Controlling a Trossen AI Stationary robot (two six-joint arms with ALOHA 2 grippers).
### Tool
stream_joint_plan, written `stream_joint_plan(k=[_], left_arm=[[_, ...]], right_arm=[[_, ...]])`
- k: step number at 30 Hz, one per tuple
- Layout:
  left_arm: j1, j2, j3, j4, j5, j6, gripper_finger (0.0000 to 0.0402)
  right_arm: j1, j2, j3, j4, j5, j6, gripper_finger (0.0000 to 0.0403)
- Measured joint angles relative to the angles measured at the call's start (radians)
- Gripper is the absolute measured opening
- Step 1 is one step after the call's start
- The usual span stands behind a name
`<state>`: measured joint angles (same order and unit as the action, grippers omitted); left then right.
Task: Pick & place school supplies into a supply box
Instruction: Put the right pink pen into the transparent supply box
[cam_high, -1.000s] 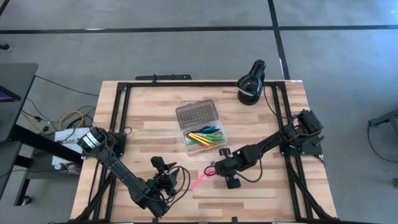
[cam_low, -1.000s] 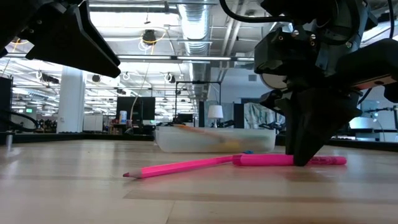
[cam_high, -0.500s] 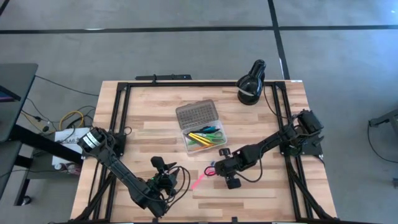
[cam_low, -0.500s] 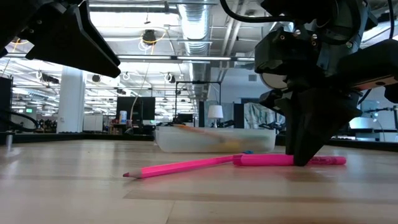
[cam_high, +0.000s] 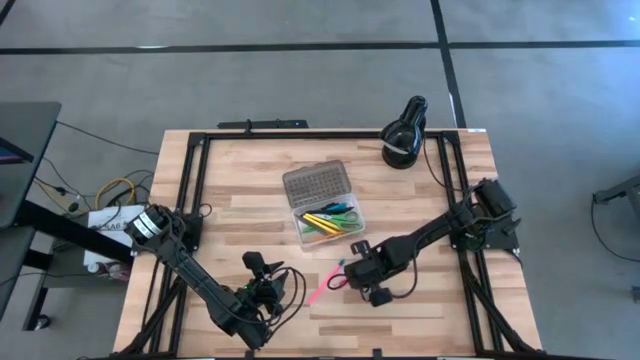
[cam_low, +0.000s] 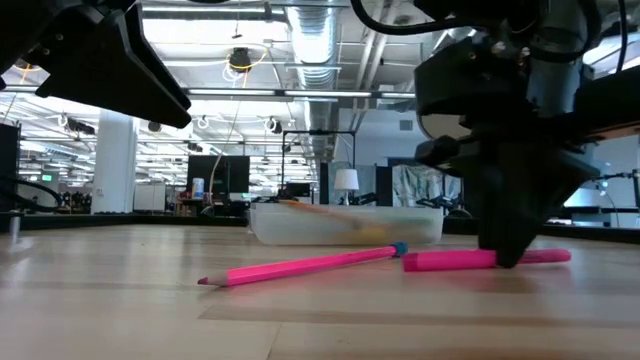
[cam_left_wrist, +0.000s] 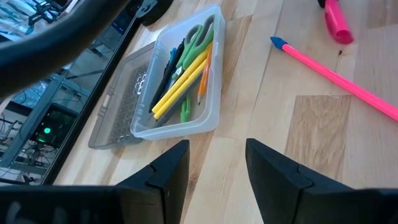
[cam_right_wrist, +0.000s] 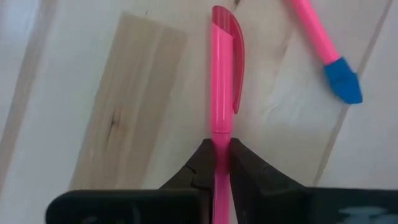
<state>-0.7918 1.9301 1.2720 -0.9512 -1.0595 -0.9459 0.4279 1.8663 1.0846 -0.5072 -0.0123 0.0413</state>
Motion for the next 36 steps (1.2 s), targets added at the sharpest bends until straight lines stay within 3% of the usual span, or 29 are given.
stream_joint_plan(k=[20,36], left_arm=[[0.0,0.0,0.0,0.0,0.004,0.0,0.0153],[0.0,0.0,0.0,0.0,0.004,0.0,0.0153]], right_arm=[[-0.002,-0.001,0.092,-0.113,0.017,-0.063,0.0015],[-0.01,-0.004,0.22,-0.282,0.179,-0.118,0.0017]])
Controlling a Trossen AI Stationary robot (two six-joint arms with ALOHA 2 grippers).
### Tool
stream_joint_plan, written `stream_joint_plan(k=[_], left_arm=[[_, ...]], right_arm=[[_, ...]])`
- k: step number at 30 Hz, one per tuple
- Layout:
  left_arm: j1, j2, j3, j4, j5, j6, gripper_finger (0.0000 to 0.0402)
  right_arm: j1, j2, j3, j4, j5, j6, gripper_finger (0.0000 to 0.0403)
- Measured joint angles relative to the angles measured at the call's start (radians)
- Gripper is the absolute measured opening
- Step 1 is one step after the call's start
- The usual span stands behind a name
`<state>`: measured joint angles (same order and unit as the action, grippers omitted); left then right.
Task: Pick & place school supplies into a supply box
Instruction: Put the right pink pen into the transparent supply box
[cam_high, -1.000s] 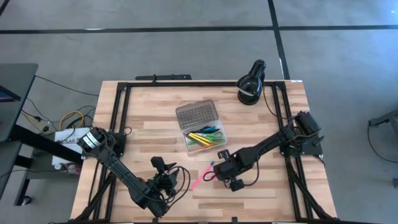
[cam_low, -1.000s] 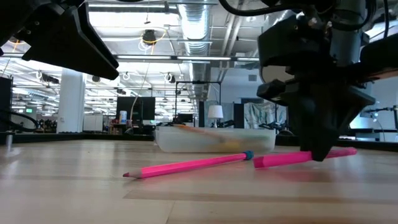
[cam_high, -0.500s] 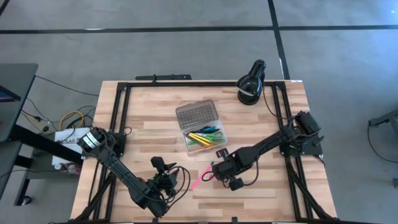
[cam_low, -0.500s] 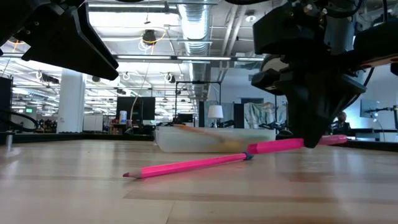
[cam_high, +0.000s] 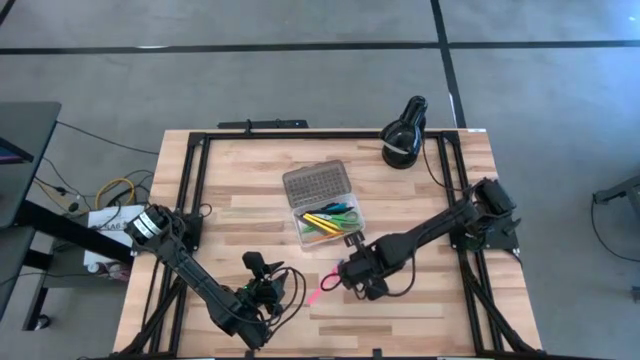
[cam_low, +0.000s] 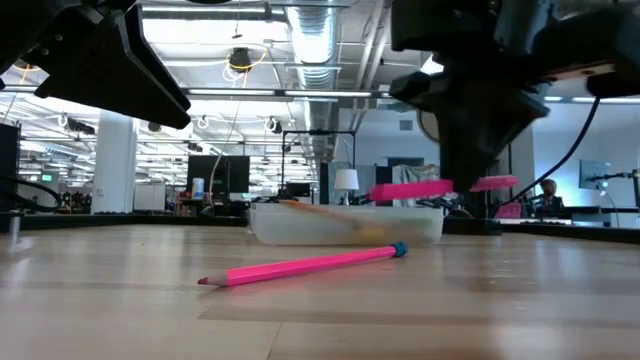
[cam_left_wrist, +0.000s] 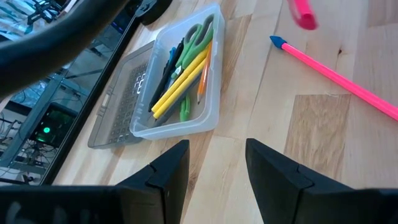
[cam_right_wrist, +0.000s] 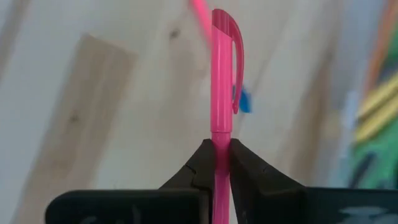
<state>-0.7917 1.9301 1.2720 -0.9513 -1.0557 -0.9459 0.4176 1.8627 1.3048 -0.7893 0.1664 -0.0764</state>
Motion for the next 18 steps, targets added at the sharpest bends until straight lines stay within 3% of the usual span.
stream_joint_plan(k=[9,18], left_arm=[[0.0,0.0,0.0,0.0,0.0,0.0,0.0153],[0.0,0.0,0.0,0.0,-0.005,0.002,0.0153]], right_arm=[[-0.091,-0.001,0.033,-0.012,0.201,-0.029,0.0017],[-0.248,-0.001,0.033,0.042,0.219,-0.055,0.0017]])
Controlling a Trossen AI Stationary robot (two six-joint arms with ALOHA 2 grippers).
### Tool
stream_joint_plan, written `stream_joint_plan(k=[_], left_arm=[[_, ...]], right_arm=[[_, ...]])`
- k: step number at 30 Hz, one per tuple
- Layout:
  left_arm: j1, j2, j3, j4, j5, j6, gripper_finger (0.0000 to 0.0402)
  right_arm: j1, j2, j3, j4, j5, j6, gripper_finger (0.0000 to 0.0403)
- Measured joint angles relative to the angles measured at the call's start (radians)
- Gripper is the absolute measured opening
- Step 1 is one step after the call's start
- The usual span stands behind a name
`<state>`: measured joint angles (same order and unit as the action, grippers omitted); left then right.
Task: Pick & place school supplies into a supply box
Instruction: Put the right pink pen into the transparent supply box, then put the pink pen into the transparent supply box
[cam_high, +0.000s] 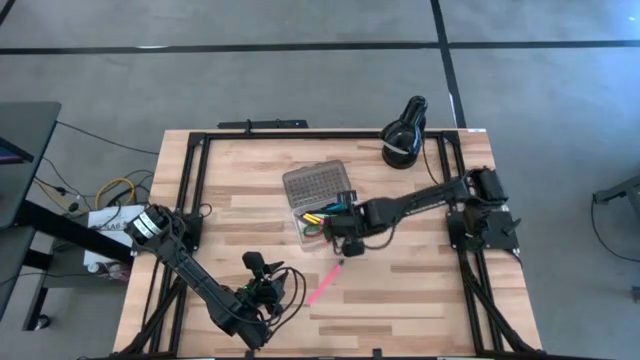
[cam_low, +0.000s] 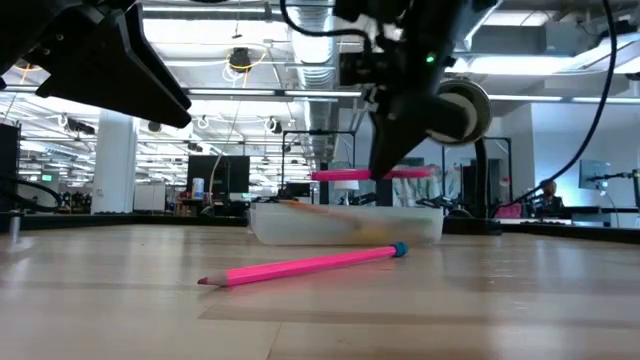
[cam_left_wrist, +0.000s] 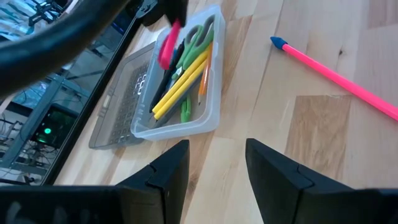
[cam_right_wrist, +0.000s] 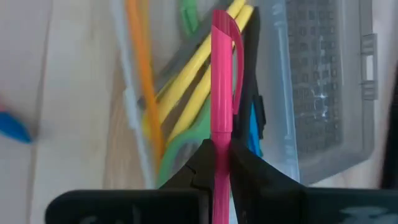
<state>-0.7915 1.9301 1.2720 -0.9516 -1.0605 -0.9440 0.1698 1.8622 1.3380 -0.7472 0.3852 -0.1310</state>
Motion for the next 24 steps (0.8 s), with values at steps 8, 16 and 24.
stream_joint_plan(k=[8,16,24], left_arm=[[0.0,0.0,0.0,0.0,-0.013,0.014,0.0153],[0.0,0.0,0.0,0.0,-0.025,0.016,0.0153],[0.0,0.0,0.0,0.007,-0.025,0.016,0.0153]], right_arm=[[-0.101,0.0,0.0,0.09,-0.149,-0.052,0.0029],[-0.161,0.0,0.0,0.108,-0.151,-0.024,0.0062],[-0.167,0.0,0.0,0.113,-0.15,-0.024,0.0111]])
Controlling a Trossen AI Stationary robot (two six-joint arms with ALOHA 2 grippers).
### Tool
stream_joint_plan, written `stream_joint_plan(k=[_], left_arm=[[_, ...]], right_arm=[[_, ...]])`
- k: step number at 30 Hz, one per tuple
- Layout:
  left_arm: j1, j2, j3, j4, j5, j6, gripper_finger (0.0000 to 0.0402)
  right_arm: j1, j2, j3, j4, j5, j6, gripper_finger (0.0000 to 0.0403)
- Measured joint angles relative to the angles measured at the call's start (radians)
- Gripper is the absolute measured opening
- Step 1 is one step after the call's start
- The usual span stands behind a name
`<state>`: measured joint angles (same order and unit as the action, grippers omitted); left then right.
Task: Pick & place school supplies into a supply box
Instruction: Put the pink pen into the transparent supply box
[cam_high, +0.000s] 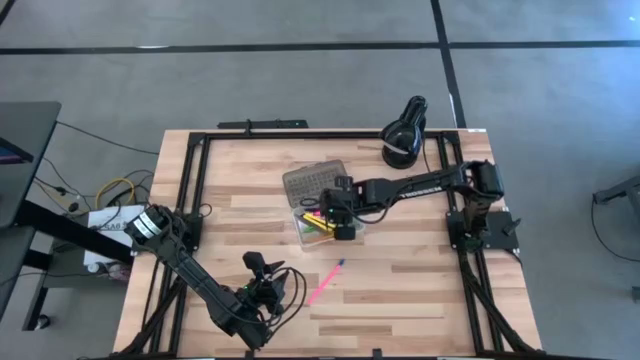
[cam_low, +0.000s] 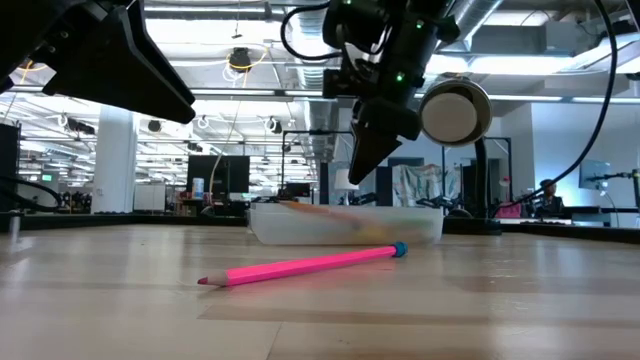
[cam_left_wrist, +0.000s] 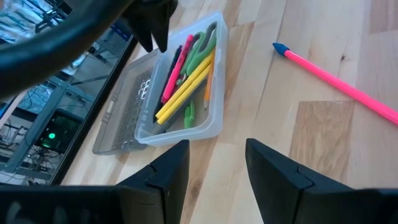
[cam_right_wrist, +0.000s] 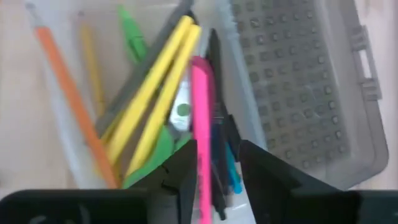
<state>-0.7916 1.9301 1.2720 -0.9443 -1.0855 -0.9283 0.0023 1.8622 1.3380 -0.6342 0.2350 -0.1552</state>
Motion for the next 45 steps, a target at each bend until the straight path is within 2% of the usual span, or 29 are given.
stream_joint_plan(k=[4,11,18,23,30,34,37,41,45], left_arm=[[0.004,0.0,0.0,0.017,0.001,0.003,0.0153],[0.029,0.0,0.0,0.11,0.042,0.108,0.0153],[0.046,0.0,0.0,0.129,0.024,0.152,0.0153],[0.048,0.0,0.0,0.134,0.014,0.183,0.0153],[0.069,0.0,0.0,0.143,0.021,0.209,0.0153],[0.13,0.0,0.018,0.193,0.139,0.253,0.0153],[0.184,0.0,0.023,0.326,0.261,0.37,0.0153],[0.247,0.0,0.023,0.529,0.453,0.547,0.0153],[0.304,0.0,0.023,0.641,0.631,0.609,0.0153]], right_arm=[[0.044,-0.004,0.0,-0.001,0.001,-0.022,0.0127],[0.175,-0.04,0.0,0.046,0.002,-0.14,0.0134],[0.253,-0.178,-0.033,0.049,-0.003,-0.203,0.0119],[0.253,-0.387,-0.204,0.147,-0.001,-0.167,0.0109],[0.309,-0.755,-0.591,0.501,-0.002,-0.159,0.0107],[0.347,-0.926,-0.775,0.69,0.003,-0.159,0.0107],[0.373,-1.007,-0.877,0.819,0.004,-0.165,0.0107],[0.406,-1.057,-0.964,0.917,0.006,-0.168,0.0107],[0.439,-1.057,-1.016,0.982,0.033,-0.168,0.0107]])
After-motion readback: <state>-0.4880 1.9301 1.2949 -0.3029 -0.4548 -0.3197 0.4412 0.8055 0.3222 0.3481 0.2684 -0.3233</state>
